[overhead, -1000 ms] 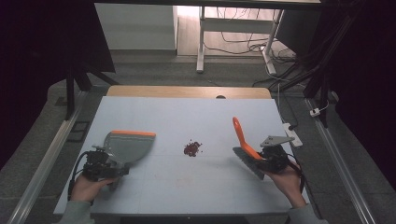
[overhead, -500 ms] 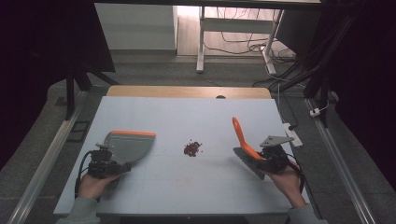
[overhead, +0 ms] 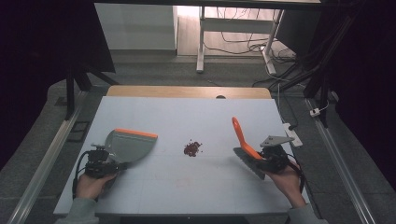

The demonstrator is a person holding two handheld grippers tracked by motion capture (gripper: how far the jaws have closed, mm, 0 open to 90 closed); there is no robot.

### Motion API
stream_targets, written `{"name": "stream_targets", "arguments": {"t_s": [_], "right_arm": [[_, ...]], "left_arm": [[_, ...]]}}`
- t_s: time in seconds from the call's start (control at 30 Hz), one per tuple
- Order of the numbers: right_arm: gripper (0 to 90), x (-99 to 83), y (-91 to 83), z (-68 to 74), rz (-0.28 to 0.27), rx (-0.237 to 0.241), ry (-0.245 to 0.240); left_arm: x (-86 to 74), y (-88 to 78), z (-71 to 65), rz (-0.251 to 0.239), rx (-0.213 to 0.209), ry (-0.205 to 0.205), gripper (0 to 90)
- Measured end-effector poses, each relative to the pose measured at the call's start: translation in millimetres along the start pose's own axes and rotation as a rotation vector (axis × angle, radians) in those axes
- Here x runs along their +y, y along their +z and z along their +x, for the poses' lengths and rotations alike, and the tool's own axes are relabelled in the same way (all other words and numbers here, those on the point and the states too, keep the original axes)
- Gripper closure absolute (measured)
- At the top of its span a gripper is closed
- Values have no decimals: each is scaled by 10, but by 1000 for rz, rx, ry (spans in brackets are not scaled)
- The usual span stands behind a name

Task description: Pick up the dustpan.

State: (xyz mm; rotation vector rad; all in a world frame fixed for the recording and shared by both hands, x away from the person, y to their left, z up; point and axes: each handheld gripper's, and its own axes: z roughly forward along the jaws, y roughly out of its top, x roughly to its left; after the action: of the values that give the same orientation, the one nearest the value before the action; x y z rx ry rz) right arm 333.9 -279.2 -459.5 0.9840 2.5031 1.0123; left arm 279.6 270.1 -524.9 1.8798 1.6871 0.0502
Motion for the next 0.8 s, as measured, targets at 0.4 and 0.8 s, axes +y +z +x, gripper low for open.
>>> {"name": "stream_targets", "arguments": {"t_s": [0.4,0.8], "right_arm": [[706,1,-5,-7,-9,-7,0],[706,89,-20,21,-38,-18,21]], "left_arm": [[-31,-107,73,-76,-30,57,612],[-1,-240,92,-121,-107,168,612]]}}
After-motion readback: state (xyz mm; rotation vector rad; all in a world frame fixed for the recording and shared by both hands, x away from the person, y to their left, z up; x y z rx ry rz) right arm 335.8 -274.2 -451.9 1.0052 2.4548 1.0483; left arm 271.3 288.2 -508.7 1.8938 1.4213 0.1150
